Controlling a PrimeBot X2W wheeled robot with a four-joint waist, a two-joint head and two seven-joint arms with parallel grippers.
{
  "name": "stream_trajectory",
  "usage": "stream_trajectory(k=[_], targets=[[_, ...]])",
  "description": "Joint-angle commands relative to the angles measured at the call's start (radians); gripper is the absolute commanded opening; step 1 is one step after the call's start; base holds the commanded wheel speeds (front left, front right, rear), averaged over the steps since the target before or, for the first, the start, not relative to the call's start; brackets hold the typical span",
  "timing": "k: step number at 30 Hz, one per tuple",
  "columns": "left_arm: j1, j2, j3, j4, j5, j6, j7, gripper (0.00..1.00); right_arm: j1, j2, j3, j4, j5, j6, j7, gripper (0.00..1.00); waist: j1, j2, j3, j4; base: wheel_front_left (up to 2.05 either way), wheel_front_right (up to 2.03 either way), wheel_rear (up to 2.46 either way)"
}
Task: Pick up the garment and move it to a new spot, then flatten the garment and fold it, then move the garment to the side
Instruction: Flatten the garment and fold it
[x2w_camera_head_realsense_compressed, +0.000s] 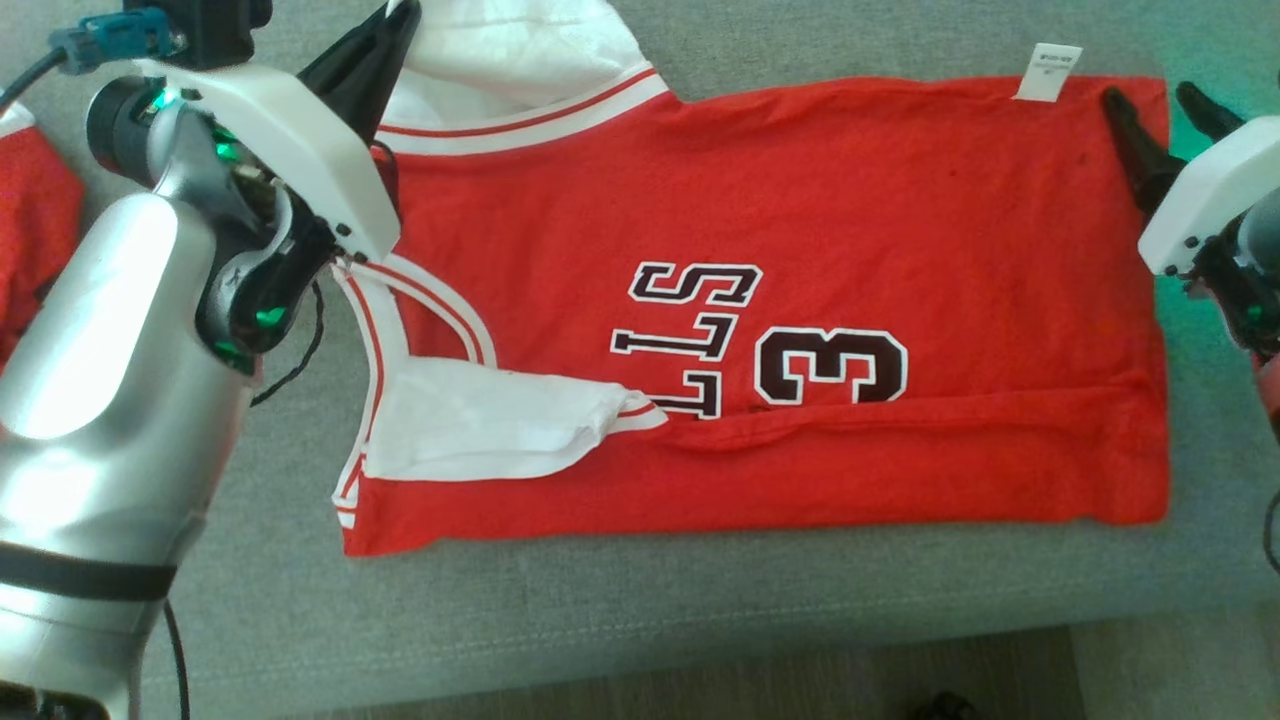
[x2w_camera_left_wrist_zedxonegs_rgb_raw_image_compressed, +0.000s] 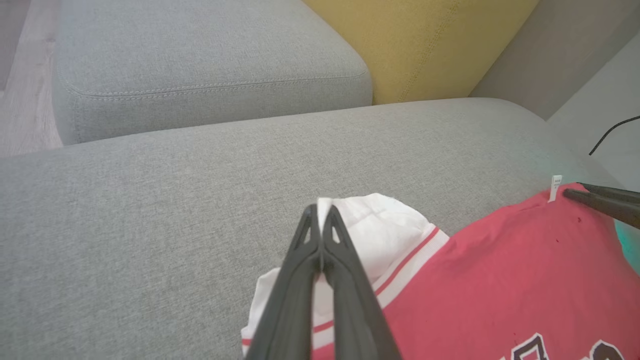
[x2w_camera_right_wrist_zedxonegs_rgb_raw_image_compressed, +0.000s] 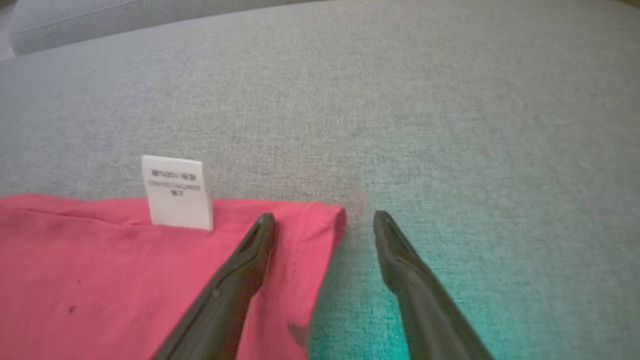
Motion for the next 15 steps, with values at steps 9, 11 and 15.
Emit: stream_trajectory(k=[9,11,15], targets=[[-0.01,0.044,0.042,-0.059,-0.014,0.024,-0.001,0.0,-0.034,-0.029,0.073,0.036,0.055,0.007,0.003,0.0,0.0,0.0,0.01,0.006,0.0,0.0,0.0],[-0.008,0.044,0.044,-0.056,-0.016,0.027,-0.006,0.0,-0.037,-0.038,0.092,0.037,0.056,0.007,-0.016,0.0,0.0,0.0,0.009,0.007,0.0,0.0,0.0],[-0.008,0.045,0.052,-0.042,-0.016,0.035,-0.023,0.0,-0.048,-0.048,0.13,0.037,0.04,0.007,-0.097,0.0,0.0,0.0,0.004,0.008,0.0,0.0,0.0]])
